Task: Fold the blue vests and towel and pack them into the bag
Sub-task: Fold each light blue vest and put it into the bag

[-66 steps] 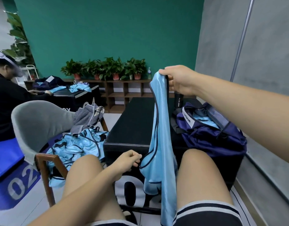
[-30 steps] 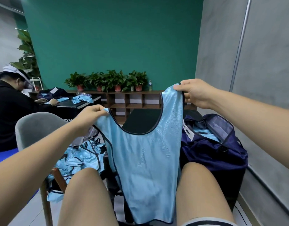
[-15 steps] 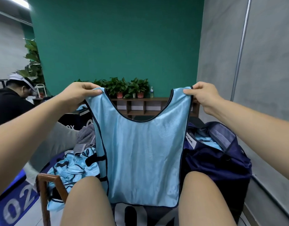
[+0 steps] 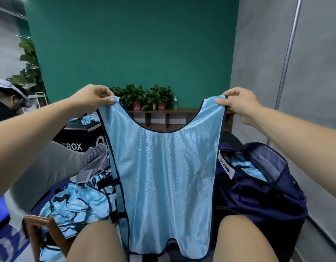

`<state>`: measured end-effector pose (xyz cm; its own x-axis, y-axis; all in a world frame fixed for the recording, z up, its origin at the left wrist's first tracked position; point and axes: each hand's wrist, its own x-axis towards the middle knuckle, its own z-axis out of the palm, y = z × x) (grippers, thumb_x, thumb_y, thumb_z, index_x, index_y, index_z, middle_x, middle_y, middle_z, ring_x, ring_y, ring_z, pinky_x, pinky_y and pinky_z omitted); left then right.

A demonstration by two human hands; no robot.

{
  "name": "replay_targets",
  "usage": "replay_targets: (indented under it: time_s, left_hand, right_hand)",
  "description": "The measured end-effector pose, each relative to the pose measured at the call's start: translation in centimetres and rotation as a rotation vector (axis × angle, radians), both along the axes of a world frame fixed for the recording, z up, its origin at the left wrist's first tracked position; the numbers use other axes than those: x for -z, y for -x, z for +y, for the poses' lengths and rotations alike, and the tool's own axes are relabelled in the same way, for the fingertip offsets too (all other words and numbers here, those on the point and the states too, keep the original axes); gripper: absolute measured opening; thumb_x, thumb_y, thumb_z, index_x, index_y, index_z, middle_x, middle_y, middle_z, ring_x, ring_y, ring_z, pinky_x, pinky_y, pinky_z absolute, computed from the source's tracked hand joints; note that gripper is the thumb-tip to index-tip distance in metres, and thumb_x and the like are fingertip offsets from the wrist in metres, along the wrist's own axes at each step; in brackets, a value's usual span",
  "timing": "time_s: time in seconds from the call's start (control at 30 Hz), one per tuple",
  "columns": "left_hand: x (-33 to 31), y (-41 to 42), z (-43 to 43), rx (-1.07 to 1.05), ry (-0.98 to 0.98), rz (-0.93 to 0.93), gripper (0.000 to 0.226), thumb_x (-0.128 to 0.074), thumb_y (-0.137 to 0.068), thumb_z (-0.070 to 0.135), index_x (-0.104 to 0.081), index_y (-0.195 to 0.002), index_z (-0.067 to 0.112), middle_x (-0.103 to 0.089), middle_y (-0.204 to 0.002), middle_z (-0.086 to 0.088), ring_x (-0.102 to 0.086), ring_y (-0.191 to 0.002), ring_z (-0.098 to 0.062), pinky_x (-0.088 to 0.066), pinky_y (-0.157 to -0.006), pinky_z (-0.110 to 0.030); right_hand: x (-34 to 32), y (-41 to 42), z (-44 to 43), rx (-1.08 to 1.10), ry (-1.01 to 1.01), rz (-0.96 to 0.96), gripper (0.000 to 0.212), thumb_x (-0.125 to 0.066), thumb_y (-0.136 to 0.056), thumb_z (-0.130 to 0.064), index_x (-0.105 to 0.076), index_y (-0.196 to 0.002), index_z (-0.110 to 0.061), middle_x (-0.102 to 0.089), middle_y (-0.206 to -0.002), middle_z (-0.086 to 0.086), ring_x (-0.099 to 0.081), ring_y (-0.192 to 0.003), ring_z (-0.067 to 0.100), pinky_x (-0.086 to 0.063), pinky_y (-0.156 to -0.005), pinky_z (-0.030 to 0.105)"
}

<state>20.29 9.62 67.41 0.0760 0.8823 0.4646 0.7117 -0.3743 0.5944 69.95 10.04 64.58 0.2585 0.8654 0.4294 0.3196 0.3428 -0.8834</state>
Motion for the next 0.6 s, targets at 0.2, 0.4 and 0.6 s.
replay_targets:
  time_s: [0.2,0.4,0.6]
  left_hand:
    - [1.9,-2.1,7.0,-0.147,-0.106,0.358,0.021,-0.080,-0.094,0.040,-0.070,-0.094,0.022,-0.072,-0.089,0.002,-0.064,-0.084,-0.020,-0.042,-0.070,-0.032]
    - [6.8,-3.5,14.8,-0.148,-0.099,0.578,0.019,-0.077,-0.096,0.038,-0.072,-0.095,0.019,-0.072,-0.089,-0.002,-0.060,-0.082,-0.023,-0.043,-0.072,-0.033]
    - [13.3,-4.6,22.2,-0.112,0.025,0.688,0.016,-0.076,-0.098,0.032,-0.070,-0.100,0.017,-0.072,-0.093,-0.004,-0.060,-0.084,-0.026,-0.049,-0.079,-0.037]
  right_hand:
    - [0.6,-0.6,5.4,-0.113,0.198,-0.228,0.026,-0.093,-0.078,-0.010,-0.076,-0.097,-0.015,-0.073,-0.090,0.001,-0.066,-0.085,0.015,-0.052,-0.077,0.027]
    - [3.0,-1.9,12.1,-0.099,0.363,-0.722,0.020,-0.092,-0.080,-0.012,-0.079,-0.093,-0.018,-0.072,-0.087,0.000,-0.063,-0.083,0.019,-0.052,-0.079,0.034]
    - [7.6,-2.6,18.7,-0.092,0.603,-0.886,0.024,-0.082,-0.093,-0.025,-0.072,-0.074,-0.015,-0.052,-0.077,0.008,-0.043,-0.074,0.027,-0.036,-0.063,0.035]
